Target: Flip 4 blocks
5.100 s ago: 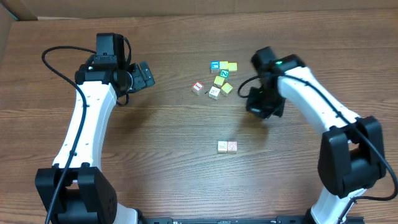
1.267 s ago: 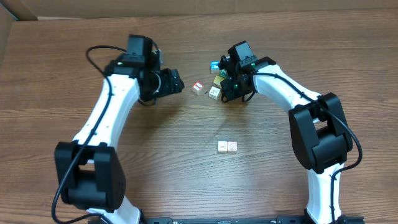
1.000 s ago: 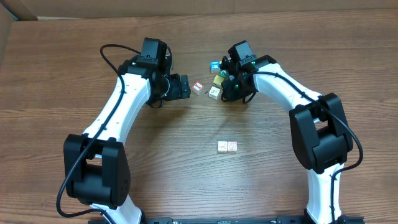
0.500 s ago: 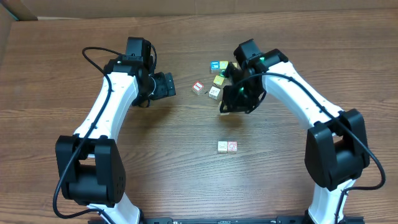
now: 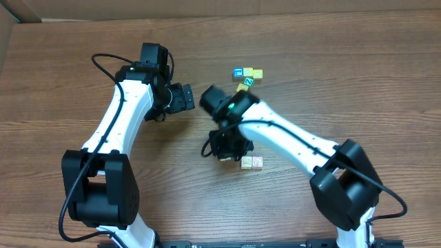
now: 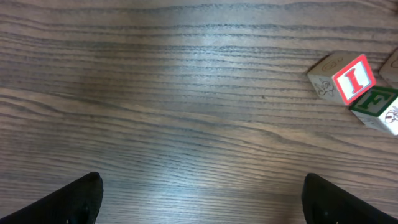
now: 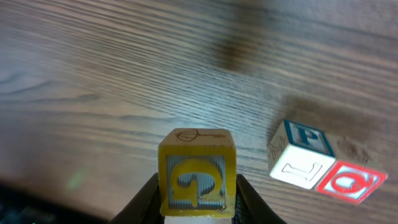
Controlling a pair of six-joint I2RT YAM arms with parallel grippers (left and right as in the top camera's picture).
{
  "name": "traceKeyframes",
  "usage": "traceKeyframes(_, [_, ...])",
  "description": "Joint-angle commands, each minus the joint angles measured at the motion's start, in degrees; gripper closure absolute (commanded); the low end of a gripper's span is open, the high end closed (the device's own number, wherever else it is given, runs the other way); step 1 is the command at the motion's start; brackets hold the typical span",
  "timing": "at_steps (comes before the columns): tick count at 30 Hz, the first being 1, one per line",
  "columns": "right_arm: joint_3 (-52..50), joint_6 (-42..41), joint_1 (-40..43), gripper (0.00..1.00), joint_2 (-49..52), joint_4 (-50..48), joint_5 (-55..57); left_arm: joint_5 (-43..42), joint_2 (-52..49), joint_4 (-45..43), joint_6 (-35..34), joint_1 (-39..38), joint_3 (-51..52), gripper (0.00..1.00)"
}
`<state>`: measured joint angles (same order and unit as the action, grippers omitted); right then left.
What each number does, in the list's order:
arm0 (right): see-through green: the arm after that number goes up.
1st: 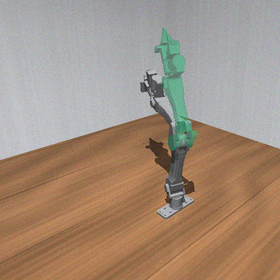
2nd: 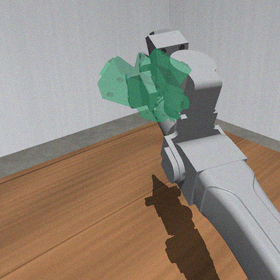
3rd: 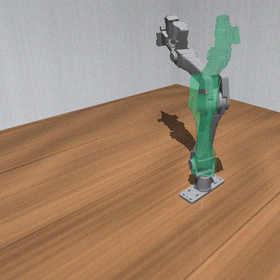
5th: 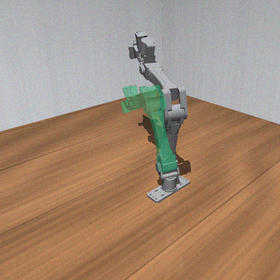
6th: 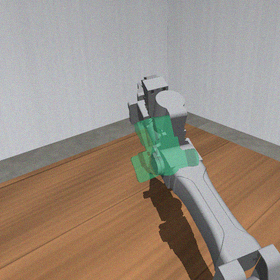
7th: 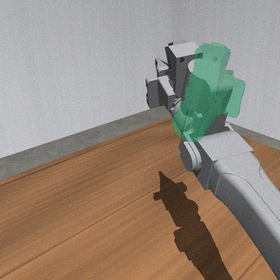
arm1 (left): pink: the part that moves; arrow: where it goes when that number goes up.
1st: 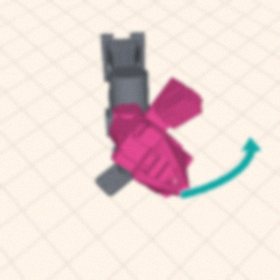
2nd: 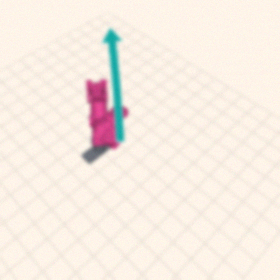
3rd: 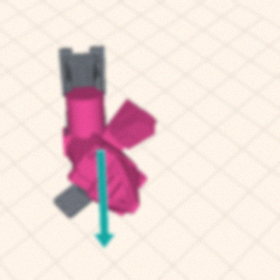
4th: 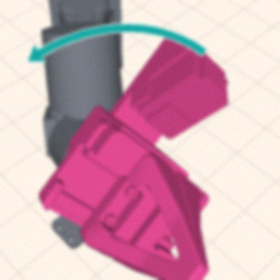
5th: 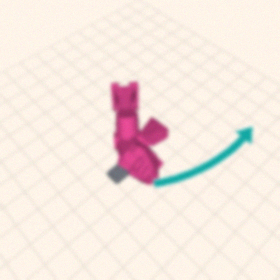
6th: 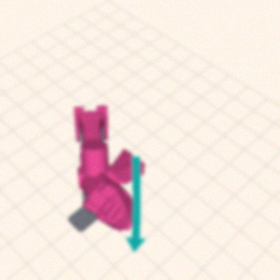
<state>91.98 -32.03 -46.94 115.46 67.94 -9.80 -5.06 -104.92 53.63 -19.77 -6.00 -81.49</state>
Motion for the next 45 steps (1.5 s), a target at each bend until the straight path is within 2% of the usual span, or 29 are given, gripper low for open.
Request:
traceKeyframes(1, [-2.75, -8.83, -2.78, 0.82, -1.11, -0.42, 8.87, 1.16, -0.46, 0.22, -0.52, -0.39, -1.16, 0.05])
traceKeyframes(4, [-4.61, -11.76, -4.2, 0.82, -1.11, -1.86, 11.26, 1.16, -0.46, 0.17, -0.55, -0.39, -1.16, 0.05])
traceKeyframes(12, [-8.79, -11.85, -4.44, 0.85, -1.03, -8.46, 11.67, 1.03, -0.46, 0.35, -0.55, -0.39, -1.16, 0.04])
traceKeyframes(13, [-8.79, -11.34, -4.44, 0.83, -1.03, -9.11, 11.58, 1.03, -0.46, 0.35, -0.55, -0.39, -1.16, 0.04])
traceKeyframes(16, [-8.13, -10.99, -4.31, 0.65, -1.03, -9.55, 11.43, 1.03, -0.46, 0.37, -0.55, -0.39, -1.16, 0.04])
traceKeyframes(19, [-6.78, -8.39, -3.89, 0.55, -1.05, -9.22, 10.29, 1.05, -0.46, 0.39, -0.55, -0.39, -1.16, 0.04])
traceKeyframes(24, [-4.09, -8.02, -3.45, 0.51, -1.05, -6.32, 10.14, 1.03, -0.46, 0.63, -0.57, -0.39, -1.16, 0.04])
traceKeyframes(27, [-1.57, -4.92, -3.1, 0.51, -1.4, -5.33, 10.14, 1.01, -0.46, 1.66, -0.57, -0.46, -1.16, 0.13])
traceKeyframes(28, [0.55, -3.74, -2.25, 0.52, -1.81, -4.02, 10.1, 0.96, -0.57, 2.47, -0.57, -0.59, -1.16, 0.28])
traceKeyframes(30, [4.11, -2.73, 0.15, 0.55, -2.8, -0.92, 9.6, 0.87, -0.79, 4.04, -0.59, -1.25, -1.09, 0.78])
traceKeyframes(31, [5.81, -1.88, 1.88, 0.56, -3.34, 0.63, 9.27, 0.52, -1.01, 4.66, -0.59, -1.73, -0.94, 0.95])
traceKeyframes(34, [8.98, -0.42, 7.74, 0.55, -4.61, 3.96, 9.31, -0.96, -1.7, 6.16, -0.57, -4.04, -0.24, 0.96])
traceKeyframes(36, [9.35, 0.04, 12.94, 0.42, -5.18, 4.98, 9.27, -1.05, -2.6, 6.43, -0.57, -6.38, 0.59, 0.96])
traceKeyframes(40, [9.18, 2.8, 23.1, 0.3, -5.14, 7.43, 8.61, -2.23, -4.85, 6.1, -1.73, -11.04, 2.73, 0.96])
traceKeyframes(44, [8.83, 4.5, 32.28, 0.0, -5.14, 9.35, 8.68, -5.6, -7.85, 5.81, -2.12, -15.21, 3.34, 0.96])
traceKeyframes(45, [8.74, 4.48, 34.01, 0.0, -5.14, 9.33, 8.68, -5.97, -8.35, 5.57, -2.16, -15.96, 3.34, 0.96])
